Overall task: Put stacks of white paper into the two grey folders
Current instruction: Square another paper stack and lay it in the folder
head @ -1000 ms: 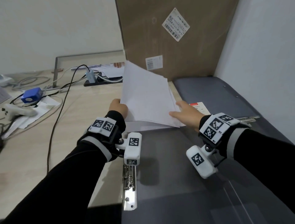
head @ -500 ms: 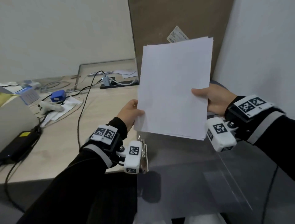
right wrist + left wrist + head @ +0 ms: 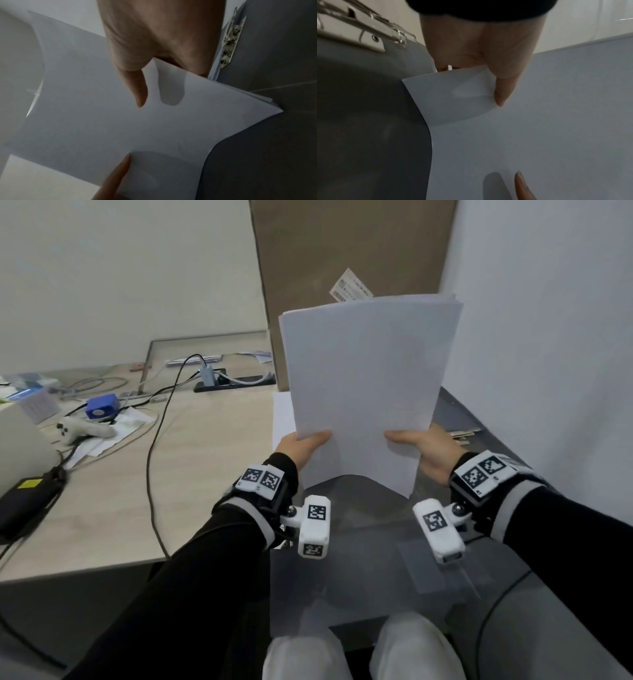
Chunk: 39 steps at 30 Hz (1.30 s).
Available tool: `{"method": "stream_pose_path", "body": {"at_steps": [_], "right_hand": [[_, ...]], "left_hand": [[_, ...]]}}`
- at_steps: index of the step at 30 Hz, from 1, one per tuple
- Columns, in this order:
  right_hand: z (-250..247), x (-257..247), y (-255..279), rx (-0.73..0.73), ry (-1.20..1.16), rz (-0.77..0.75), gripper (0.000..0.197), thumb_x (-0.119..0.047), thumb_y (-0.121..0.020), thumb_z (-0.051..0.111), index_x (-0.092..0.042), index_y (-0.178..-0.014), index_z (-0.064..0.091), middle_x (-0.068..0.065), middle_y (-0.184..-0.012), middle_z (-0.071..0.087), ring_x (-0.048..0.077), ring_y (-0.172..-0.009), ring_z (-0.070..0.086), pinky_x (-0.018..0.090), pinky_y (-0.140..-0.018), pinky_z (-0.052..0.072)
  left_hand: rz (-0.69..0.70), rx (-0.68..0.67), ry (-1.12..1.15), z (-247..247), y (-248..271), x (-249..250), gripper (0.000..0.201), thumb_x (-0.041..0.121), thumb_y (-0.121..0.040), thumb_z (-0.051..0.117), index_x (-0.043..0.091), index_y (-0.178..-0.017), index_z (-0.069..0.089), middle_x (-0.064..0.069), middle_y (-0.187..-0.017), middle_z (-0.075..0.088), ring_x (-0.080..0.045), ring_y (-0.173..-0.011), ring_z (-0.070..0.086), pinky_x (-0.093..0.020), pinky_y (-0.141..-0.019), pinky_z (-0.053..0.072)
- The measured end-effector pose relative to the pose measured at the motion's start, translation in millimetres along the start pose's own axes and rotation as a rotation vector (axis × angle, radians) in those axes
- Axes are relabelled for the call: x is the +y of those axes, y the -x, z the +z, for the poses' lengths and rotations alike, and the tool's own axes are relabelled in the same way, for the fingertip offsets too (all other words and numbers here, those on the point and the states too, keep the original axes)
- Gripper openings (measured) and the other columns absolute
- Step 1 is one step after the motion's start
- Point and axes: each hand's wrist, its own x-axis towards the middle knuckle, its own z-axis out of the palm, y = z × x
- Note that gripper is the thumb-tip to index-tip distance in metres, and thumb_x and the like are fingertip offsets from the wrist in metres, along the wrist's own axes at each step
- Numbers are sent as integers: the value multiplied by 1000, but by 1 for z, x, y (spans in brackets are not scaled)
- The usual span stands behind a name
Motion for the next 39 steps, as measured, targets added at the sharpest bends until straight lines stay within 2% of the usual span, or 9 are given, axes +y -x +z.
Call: {"method": "stream_pose_path", "body": {"at_steps": [8, 12, 13, 17, 20, 23, 28, 32, 39], "right_hand": [[4, 6, -3, -3, 0, -3, 20, -4, -82, 68, -14, -99, 65, 16, -118, 65, 29, -103, 64, 43, -101, 47], [-1, -3, 0, 4, 40, -38, 39, -4, -77, 73, -2, -115, 64, 16, -115, 68, 29, -104, 65, 40, -97, 50], [-4, -7, 1, 14, 36, -58, 41, -4, -76, 73, 0, -116, 63, 16, -113, 68, 28, -100, 67, 39, -93, 51], [-11, -32, 5, -6, -1, -148, 35, -7, -70, 76, -6, -104, 67, 11, -105, 70, 22, -85, 68, 36, -83, 53], [-13, -48, 5, 2, -5, -223, 55, -26, -51, 84, -11, -102, 68, 10, -108, 72, 23, -93, 70, 35, -85, 56], [-11, -55, 4, 21, 25, -298, 49, -25, -59, 83, -12, -104, 67, 7, -106, 73, 20, -93, 71, 33, -84, 56], [1, -51, 2, 69, 115, -330, 35, -15, -75, 77, -9, -108, 68, 7, -108, 72, 21, -100, 69, 35, -93, 53], [8, -59, -2, 122, 65, -354, 20, -20, -76, 78, -17, -95, 70, 1, -97, 73, 16, -90, 70, 31, -85, 55], [1, -69, -1, 239, 17, -460, 30, -25, -79, 75, -14, -103, 62, 2, -100, 71, 13, -83, 69, 24, -71, 57]], "left_hand": [[-6, 52, -20, 4, -5, -2, 16, 27, -70, 76, 23, -80, 65, -11, -113, 69, -30, -107, 64, -45, -100, 48], [22, 46, -34, 1, -4, 4, 18, 23, -81, 70, 18, -97, 62, -3, -104, 67, -19, -88, 63, -28, -71, 46], [52, 38, -32, -1, -4, 6, 23, 22, -81, 70, 16, -103, 62, -3, -106, 68, -19, -87, 64, -27, -71, 47], [236, 20, 44, -12, -2, 26, 38, 12, -78, 72, 6, -114, 63, -7, -109, 69, -23, -98, 65, -30, -83, 49], [358, -43, 83, -15, 1, 47, 38, 13, -72, 73, 10, -109, 65, -4, -106, 71, -20, -95, 68, -28, -82, 54], [403, -82, 75, -9, 5, 60, 32, 15, -74, 72, 15, -105, 65, -2, -105, 72, -18, -95, 69, -29, -84, 54], [389, -43, 57, 5, 9, 70, 17, 25, -79, 70, 21, -95, 66, -7, -108, 70, -26, -103, 66, -42, -97, 50], [385, 60, 74, 6, 6, 77, 4, 23, -84, 68, 21, -88, 67, -6, -100, 70, -26, -97, 67, -42, -96, 52], [232, -38, 85, -1, 3, 60, 29, 24, -82, 69, 12, -109, 66, -5, -106, 71, -25, -99, 67, -38, -90, 53]]}}
